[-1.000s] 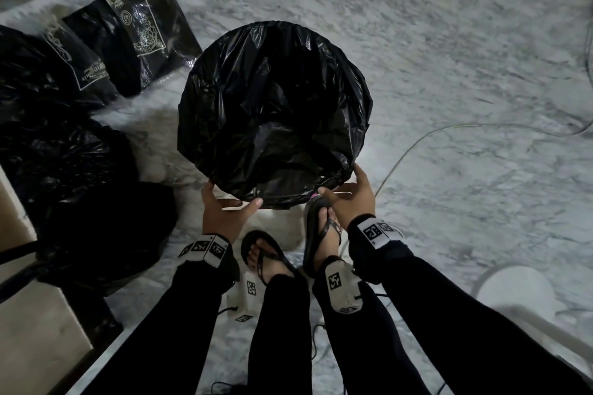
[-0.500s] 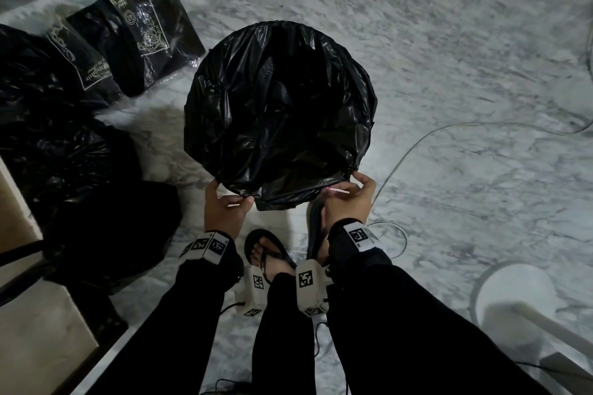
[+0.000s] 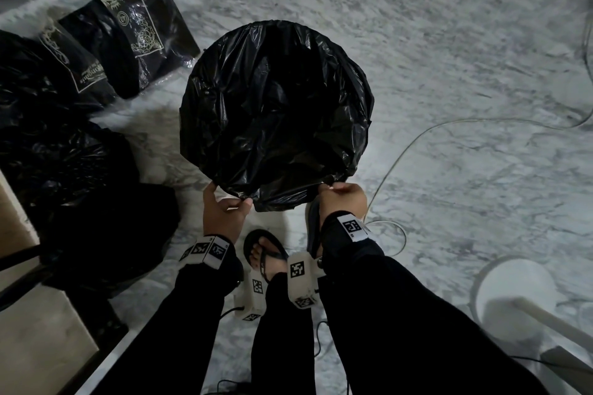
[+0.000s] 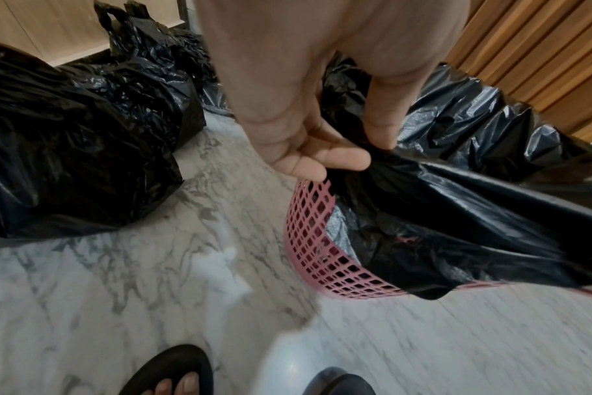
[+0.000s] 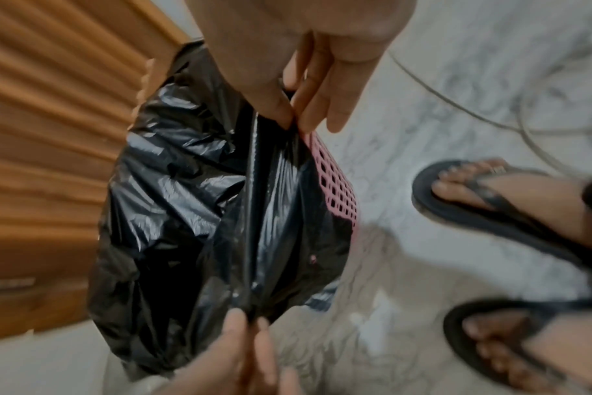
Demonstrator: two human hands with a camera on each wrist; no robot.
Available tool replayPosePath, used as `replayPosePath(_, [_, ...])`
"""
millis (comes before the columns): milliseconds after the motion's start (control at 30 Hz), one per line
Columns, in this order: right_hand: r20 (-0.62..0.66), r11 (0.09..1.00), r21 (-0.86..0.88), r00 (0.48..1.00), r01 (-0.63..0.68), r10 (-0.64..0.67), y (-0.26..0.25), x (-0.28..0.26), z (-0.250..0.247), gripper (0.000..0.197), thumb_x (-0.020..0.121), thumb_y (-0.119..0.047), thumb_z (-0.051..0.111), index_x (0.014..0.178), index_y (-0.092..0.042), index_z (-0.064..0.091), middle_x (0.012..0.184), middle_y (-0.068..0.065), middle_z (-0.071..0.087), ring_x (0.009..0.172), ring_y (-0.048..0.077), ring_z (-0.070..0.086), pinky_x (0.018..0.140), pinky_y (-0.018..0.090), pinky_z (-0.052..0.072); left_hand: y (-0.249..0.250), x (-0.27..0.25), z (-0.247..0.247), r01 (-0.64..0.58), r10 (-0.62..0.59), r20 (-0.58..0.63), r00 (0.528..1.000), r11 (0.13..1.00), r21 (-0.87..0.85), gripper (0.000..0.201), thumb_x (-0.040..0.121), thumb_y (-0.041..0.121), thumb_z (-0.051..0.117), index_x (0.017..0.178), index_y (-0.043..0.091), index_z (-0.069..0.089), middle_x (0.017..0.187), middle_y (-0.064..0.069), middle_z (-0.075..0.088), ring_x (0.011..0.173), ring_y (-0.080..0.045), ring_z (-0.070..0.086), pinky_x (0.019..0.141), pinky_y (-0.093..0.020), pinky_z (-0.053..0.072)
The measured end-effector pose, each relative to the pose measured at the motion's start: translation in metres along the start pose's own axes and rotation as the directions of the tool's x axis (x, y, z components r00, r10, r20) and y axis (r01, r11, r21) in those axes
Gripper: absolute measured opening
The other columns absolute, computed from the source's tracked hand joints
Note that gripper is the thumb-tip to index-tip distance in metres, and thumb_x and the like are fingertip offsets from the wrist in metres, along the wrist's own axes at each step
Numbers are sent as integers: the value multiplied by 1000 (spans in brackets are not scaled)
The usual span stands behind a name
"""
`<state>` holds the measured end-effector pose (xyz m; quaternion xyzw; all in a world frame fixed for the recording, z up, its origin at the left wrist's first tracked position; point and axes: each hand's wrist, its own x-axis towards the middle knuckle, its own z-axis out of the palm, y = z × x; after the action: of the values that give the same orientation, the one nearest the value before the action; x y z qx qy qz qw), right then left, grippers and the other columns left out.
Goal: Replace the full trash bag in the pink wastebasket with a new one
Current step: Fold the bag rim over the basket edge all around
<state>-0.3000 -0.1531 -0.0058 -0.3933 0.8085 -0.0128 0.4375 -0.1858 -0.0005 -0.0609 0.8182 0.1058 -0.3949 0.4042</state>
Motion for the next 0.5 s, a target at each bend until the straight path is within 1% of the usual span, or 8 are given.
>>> replayPosePath(67, [-4,998,31,998,-60,60,2,-3,1,14,68,-29,70,73,-19,62,58,-9,57,66,19,62,85,35,53,-1,0,1,3,-3,0,1000,1000,-10,75,74,11,72,136,22,31,71,8,59,88,-17,59,98,-56,46])
replayPosePath(100, [-2,997,36,998,-68,68,3,-4,2,15,67,-31,70,68,-18,62,54,-7,58,60,18,61,83,35,54,-1,0,1,6,-6,6,1000,1000,-9,76,74,11,72,136,24,29,72,7,60,89,-17,60,97,-55,46])
replayPosePath(167, [-1,998,32,998,-60,60,4,-5,4,17,66,-31,70,59,-19,60,42,-8,55,50,14,58,86,39,54,-3,0,2,9,-9,10,1000,1000,-12,77,74,11,71,136,27,28,74,6,60,89,-16,60,96,-54,47])
replayPosePath(200, [-2,998,27,999,-53,53,3,-4,5,19,66,-30,70,56,-20,58,37,-8,54,49,13,58,89,40,52,-4,1,3,10,-10,8,1000,1000,-18,78,74,12,71,136,28,28,74,6,60,89,-16,60,96,-54,47])
replayPosePath(233, [-2,999,21,999,-43,44,3,-3,6,20,66,-28,70,53,-21,57,35,-9,53,50,12,58,91,41,51,-5,1,3,10,-10,5,1000,1000,-22,77,74,12,72,135,29,29,73,6,60,90,-16,60,97,-54,47])
replayPosePath(367, [7,1000,-21,1000,3,-3,2,-1,4,23,70,-21,67,50,-22,56,47,-11,55,58,15,59,93,44,49,-8,3,3,5,-5,4,1000,1000,-21,77,73,14,73,134,32,30,70,7,60,92,-18,61,97,-54,46])
replayPosePath(433, [18,999,-43,1000,6,-5,1,-1,3,25,71,-21,67,49,-22,55,48,-12,55,58,14,58,94,43,48,-10,3,3,2,-2,13,1000,1000,-22,77,72,16,73,133,33,30,71,6,61,93,-21,63,97,-54,47])
replayPosePath(500, [15,998,-57,1000,4,-3,-2,-1,2,27,71,-23,67,48,-23,54,49,-13,54,60,17,57,93,42,49,-10,2,4,6,-5,24,1000,999,-49,77,68,21,72,132,36,30,73,4,62,96,-25,66,97,-53,48])
